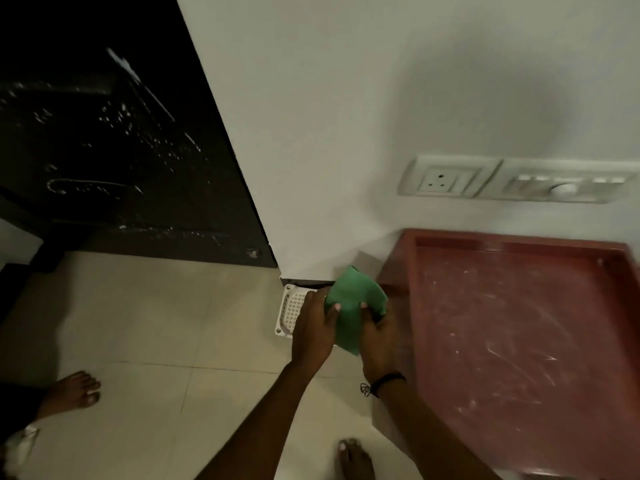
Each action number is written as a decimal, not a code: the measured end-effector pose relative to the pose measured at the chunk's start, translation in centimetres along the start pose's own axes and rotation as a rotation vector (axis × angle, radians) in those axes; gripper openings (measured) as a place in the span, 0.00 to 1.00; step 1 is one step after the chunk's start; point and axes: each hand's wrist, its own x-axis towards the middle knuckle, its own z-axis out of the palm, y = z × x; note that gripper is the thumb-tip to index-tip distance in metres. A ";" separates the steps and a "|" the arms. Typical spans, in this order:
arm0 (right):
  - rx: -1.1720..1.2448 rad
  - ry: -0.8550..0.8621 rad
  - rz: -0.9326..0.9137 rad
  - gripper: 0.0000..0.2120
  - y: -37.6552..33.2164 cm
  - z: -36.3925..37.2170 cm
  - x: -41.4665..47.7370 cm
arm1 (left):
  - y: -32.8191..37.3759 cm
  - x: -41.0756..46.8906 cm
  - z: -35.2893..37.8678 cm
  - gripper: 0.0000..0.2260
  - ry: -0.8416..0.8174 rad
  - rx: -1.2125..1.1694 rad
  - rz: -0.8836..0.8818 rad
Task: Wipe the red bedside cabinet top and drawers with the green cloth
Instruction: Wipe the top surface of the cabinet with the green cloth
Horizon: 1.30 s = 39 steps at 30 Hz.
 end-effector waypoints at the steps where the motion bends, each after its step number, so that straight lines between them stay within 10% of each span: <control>1: -0.018 -0.002 -0.016 0.09 -1.7 -1.3 -0.8 | 2.0 -0.8 -0.4 0.13 0.007 -0.025 0.006; 20: 0.376 -0.197 0.229 0.10 -14.0 -22.5 -1.5 | 21.9 -8.1 7.4 0.03 -0.151 -0.348 -0.052; 29: -0.120 -0.143 0.140 0.09 -10.4 -28.1 0.7 | 17.2 -10.3 10.1 0.20 0.065 0.345 0.100; 39: -0.683 -0.244 -0.354 0.25 -6.9 -27.6 2.6 | 12.0 -10.4 13.9 0.26 -0.004 0.453 0.073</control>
